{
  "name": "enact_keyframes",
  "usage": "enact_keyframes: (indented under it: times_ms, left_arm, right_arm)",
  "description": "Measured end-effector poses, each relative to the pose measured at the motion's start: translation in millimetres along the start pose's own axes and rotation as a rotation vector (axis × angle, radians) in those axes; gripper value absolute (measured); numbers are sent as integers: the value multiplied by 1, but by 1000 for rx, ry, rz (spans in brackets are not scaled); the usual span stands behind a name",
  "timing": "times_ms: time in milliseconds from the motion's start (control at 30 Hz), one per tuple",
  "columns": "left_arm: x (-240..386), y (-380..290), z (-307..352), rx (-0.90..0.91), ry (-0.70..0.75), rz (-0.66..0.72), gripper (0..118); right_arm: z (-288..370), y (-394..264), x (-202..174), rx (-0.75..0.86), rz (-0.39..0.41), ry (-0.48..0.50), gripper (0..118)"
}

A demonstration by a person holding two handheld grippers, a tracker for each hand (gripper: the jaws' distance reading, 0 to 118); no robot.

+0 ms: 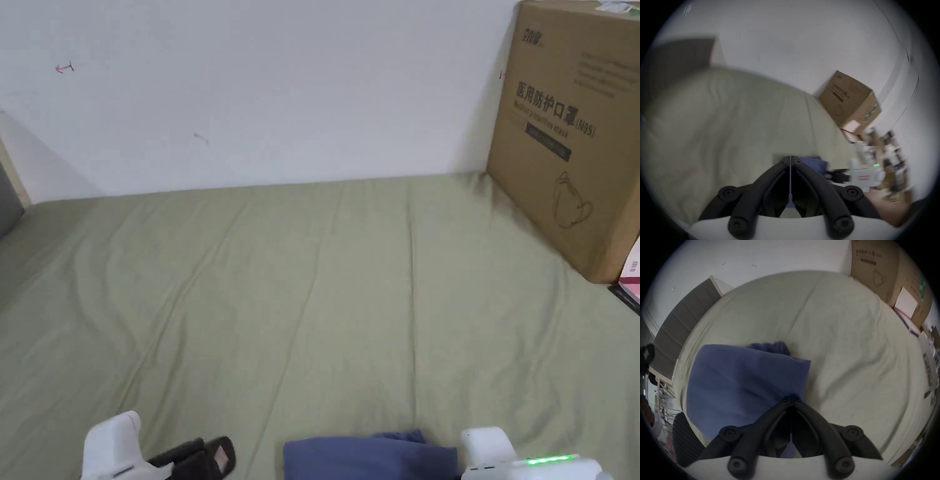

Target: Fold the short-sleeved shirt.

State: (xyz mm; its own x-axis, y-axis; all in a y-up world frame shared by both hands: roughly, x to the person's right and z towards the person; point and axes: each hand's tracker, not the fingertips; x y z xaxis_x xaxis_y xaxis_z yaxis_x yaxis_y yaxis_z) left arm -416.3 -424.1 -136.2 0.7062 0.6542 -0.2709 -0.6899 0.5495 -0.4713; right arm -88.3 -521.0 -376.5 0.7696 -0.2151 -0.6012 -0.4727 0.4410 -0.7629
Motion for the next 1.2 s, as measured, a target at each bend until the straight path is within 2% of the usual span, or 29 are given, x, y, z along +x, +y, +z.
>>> enact_keyframes:
  times_ms: [33,67,100,167,200,267,400,467,533,600,733,767,800,833,867,933,1000,1067,1133,1200]
  left_arm:
    - [-19,2,-11,-64,-91,111,10]
    - [-39,2,-24,-115,-189,223,26]
    - [-55,0,-34,-129,-245,315,50]
    - [-78,-3,-56,-188,-272,373,116]
    - [-87,-7,-69,-230,-291,385,118]
    - [-104,-13,-90,-242,-365,405,118]
    - [-122,-38,-138,-351,-455,534,118]
    - [-115,-40,-153,-296,-620,570,118]
    - [-107,-46,-174,-352,-629,597,118]
    - [-98,-48,-187,-378,-643,519,118]
    - [-105,-47,-180,-376,-655,523,115]
    - [-108,-48,-175,-367,-593,520,103]
    - [-110,-49,-169,-367,-508,484,80]
    - [-109,-50,-166,-375,-404,427,38]
    - [-112,-52,-164,-396,-271,349,20]
    - [-100,-53,-158,-342,-378,385,20]
    - [-83,-50,-155,-332,-266,294,20]
    - [-78,-44,-145,-313,-252,273,20]
    - [-73,-36,-127,-288,-302,306,19]
    - [-65,-19,-98,-221,-313,242,19]
  right_arm:
    - [4,0,1,33,-9,0,0]
    - [6,0,1,31,-6,4,0]
    - [5,1,1,29,-1,7,0]
    - [8,-2,4,30,14,11,0]
    - [9,-2,4,27,17,11,0]
    - [10,-3,3,23,15,9,0]
    - [8,-3,3,21,12,8,0]
    - [7,-4,4,23,9,11,0]
    - [7,-5,5,28,-7,16,0]
    - [7,-5,8,29,-27,24,0]
    - [7,-7,12,35,-53,41,0]
    - [7,-8,14,39,-57,47,0]
    - [6,-9,15,41,-60,53,0]
    - [6,-10,16,43,-67,58,0]
    - [6,-10,18,45,-80,71,0]
    - [7,-9,18,38,-100,78,0]
    - [12,-7,17,35,-120,76,0]
    - [22,-7,13,42,-126,67,0]
    - [38,-10,10,58,-129,72,0]
    - [57,-14,3,75,-125,88,0]
